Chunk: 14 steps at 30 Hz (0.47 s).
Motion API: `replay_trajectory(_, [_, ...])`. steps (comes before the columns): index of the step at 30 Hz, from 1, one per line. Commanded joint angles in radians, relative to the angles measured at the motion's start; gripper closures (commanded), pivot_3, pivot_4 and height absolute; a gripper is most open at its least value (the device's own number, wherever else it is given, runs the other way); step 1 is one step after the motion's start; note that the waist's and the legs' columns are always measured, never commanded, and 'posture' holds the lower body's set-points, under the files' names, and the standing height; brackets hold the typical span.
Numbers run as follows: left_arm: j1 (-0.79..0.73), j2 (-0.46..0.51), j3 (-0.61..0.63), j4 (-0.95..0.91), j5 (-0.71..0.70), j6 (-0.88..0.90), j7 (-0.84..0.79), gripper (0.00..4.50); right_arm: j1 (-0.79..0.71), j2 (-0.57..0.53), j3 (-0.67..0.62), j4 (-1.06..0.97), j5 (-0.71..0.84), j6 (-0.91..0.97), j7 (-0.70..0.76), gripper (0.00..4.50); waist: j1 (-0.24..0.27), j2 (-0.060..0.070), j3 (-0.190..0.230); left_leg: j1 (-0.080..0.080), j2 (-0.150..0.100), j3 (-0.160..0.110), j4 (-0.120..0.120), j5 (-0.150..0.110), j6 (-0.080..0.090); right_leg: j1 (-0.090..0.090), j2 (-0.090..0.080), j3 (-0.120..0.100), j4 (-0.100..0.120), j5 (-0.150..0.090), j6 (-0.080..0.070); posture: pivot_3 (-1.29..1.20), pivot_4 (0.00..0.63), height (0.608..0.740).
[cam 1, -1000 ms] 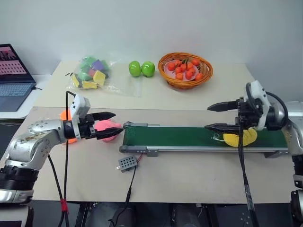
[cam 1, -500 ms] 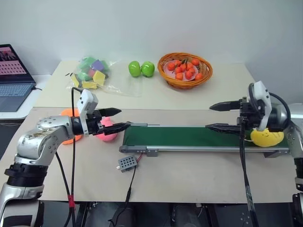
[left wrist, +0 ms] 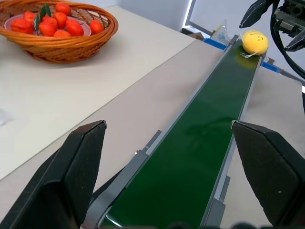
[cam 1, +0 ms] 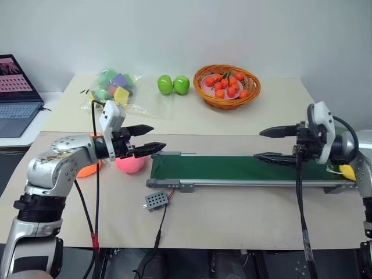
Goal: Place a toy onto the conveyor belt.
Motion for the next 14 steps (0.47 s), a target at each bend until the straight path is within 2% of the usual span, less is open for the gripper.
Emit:
replay_trajectory(1, [-0.037,-0.007,0.023,-0.028,0.012,0.006,0.007,0.01,-0.003,-0.017,-0.044,-0.039,0.03,0.004,-0.006,0.0,0.0,0.0,0.0,0.0,0.0,0.0,0.0,0.0,0.0,0.0,0.0,0.0,0.0,0.0,0.0,0.0,0.15,0.738])
replay_trajectory(14, [-0.059,-0.004,0.033,0.0,0.033,0.015,-0.007,0.01,-0.002,-0.018,-0.048,-0.037,0.027,0.003,-0.007,0.0,0.0,0.0,0.0,0.0,0.0,0.0,0.0,0.0,0.0,0.0,0.0,0.0,0.0,0.0,0.0,0.0,0.15,0.738])
